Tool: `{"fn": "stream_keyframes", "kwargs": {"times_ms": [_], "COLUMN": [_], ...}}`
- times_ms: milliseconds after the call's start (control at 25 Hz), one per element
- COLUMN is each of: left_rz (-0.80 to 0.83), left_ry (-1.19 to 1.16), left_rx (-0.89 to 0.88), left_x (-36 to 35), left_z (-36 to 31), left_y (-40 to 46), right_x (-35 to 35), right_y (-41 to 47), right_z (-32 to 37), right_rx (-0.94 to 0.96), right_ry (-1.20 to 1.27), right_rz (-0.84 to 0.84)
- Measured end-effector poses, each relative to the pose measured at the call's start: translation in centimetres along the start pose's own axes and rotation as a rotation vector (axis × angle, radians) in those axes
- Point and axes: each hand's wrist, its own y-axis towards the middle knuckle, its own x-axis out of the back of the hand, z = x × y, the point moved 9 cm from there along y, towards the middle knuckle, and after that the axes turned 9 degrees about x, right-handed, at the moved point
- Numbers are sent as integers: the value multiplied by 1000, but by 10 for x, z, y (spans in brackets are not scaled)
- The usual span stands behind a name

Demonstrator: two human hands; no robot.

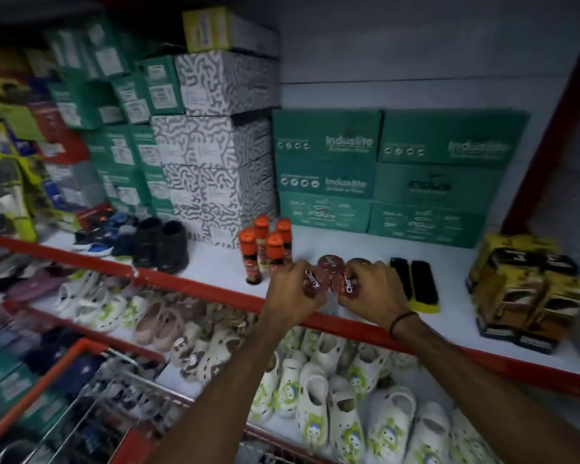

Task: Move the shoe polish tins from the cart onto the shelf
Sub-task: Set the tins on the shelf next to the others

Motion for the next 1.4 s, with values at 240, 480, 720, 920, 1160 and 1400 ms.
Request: {"fn": "stream_keyframes", "kwargs": {"times_ms": [240,480,720,920,1160,1400], "left_rz": [226,225,170,248,329,330], "left_ry": [198,255,196,261,356,331], "left_rx": [113,-23,-81,-54,0,-6], "left_x": [-67,-73,-72,-88,-103,-100], "left_z": [5,-12,-19,-8,6,5], "left_y": [11,33,52,71,80,80], "right_x": [-26,-37,-45,-52,-77,-76], "right_y": [-11,3,12,35,44,42], "right_z": [-36,-43,-56,-66,-75,-71], "right_rx": [-45,30,2,-29,-36,-21], "right_ry": [-169,-201,-128,-39,-39,-30], "right_rz": [120,173,198,215,358,311]}}
